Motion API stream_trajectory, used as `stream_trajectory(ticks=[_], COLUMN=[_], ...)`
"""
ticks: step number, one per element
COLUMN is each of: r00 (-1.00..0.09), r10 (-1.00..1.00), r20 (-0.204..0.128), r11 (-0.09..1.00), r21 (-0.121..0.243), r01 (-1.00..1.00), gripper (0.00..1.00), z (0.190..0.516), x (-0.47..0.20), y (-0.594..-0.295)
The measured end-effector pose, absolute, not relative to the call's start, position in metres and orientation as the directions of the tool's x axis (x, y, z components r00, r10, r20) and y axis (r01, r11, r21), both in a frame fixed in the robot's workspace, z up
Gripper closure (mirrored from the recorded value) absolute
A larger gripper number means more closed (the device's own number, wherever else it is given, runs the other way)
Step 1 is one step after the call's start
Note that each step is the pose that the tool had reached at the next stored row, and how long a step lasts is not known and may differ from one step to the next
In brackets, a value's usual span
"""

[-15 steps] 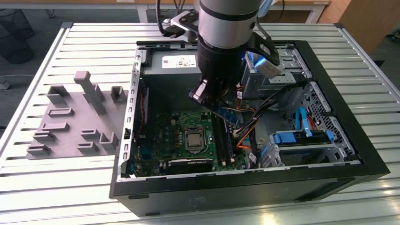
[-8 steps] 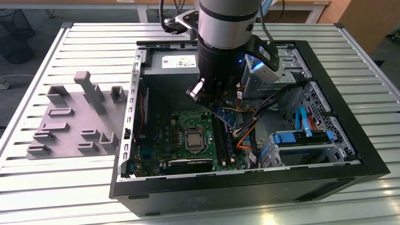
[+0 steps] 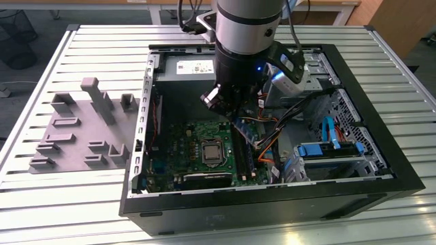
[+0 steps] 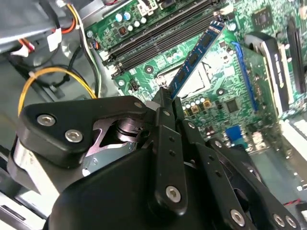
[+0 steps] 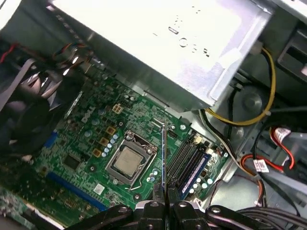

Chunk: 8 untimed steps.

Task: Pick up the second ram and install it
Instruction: 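Insert the second ram into the second slot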

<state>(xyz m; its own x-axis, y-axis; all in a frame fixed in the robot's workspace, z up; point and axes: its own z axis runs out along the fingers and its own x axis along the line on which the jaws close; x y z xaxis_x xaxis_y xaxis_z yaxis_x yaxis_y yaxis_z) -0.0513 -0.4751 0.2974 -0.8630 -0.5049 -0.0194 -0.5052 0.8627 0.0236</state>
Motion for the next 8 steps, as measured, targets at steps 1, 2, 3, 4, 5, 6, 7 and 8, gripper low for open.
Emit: stream_trajectory(ticks=[1, 2, 3, 4, 5, 6, 7, 8], r00=[-0.871, -0.879, -0.887, -0.895, -0.904, -0.911, -0.919, -0.926], r10=[-0.491, -0.476, -0.461, -0.445, -0.427, -0.411, -0.395, -0.378], r20=[-0.019, -0.019, -0.019, -0.020, -0.019, -0.019, -0.019, -0.019], r11=[0.871, 0.879, 0.887, 0.895, 0.904, 0.911, 0.918, 0.925], r21=[0.024, 0.024, 0.024, 0.024, 0.024, 0.024, 0.024, 0.024], r01=[-0.491, -0.477, -0.461, -0.446, -0.428, -0.412, -0.395, -0.378], gripper=[0.86, 0.86, 0.86, 0.86, 0.86, 0.86, 0.86, 0.86], z=[0.2971, 0.2968, 0.2964, 0.2959, 0.2953, 0.2947, 0.2940, 0.2934], x=[-0.0513, -0.0513, -0.0513, -0.0513, -0.0513, -0.0513, -0.0513, -0.0513], y=[-0.4751, -0.4751, -0.4750, -0.4750, -0.4751, -0.4750, -0.4751, -0.4751])
